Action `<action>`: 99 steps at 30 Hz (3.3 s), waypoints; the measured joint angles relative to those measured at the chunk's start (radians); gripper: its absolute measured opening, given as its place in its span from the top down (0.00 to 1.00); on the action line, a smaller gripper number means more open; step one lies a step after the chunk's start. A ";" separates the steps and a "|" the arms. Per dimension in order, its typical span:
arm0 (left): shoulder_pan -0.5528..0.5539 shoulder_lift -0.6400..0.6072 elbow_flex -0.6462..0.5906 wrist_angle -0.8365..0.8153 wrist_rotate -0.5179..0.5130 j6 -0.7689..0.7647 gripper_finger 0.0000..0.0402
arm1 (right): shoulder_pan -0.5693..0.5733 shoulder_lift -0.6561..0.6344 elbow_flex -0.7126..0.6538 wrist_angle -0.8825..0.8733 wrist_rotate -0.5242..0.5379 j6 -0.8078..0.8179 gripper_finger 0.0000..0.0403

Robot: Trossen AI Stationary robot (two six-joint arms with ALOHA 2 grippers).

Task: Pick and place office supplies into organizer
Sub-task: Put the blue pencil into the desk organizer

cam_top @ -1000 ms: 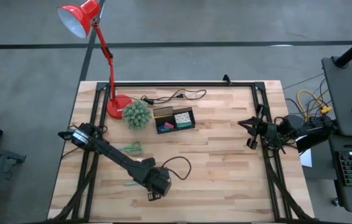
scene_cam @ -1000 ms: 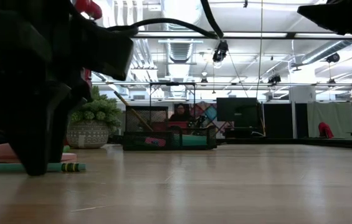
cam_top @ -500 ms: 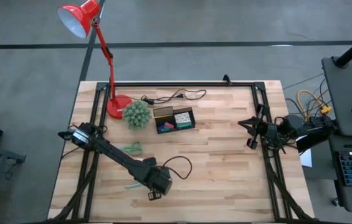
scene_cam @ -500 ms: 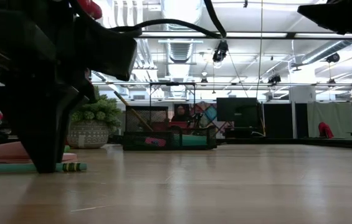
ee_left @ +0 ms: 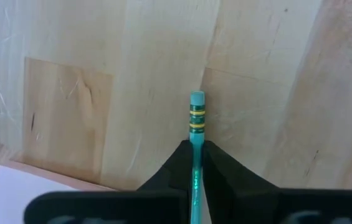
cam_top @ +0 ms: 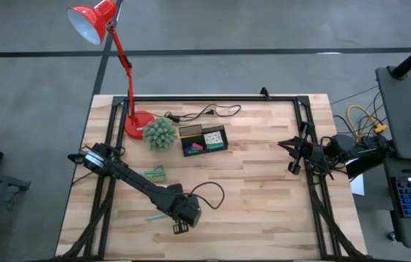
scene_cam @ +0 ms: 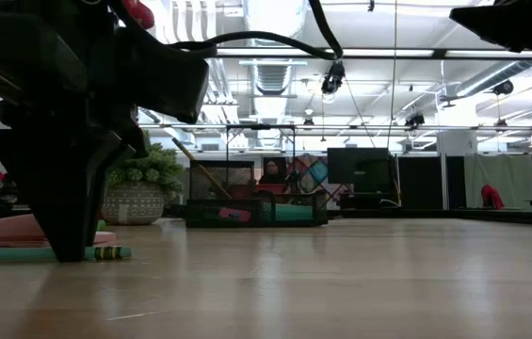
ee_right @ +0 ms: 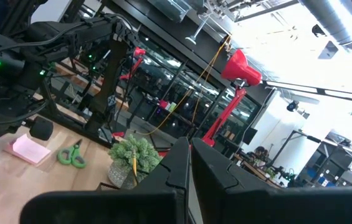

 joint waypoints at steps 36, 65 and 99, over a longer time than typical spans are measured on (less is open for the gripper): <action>-0.001 -0.030 0.024 0.003 0.031 0.078 1.00 | 0.000 0.000 0.000 0.000 0.000 0.026 0.98; 0.000 -0.032 0.091 0.012 0.052 0.131 1.00 | 0.000 0.001 0.000 0.000 0.000 0.027 0.98; 0.006 -0.037 0.123 0.015 0.055 0.207 1.00 | 0.000 0.001 0.000 -0.001 0.000 0.035 0.98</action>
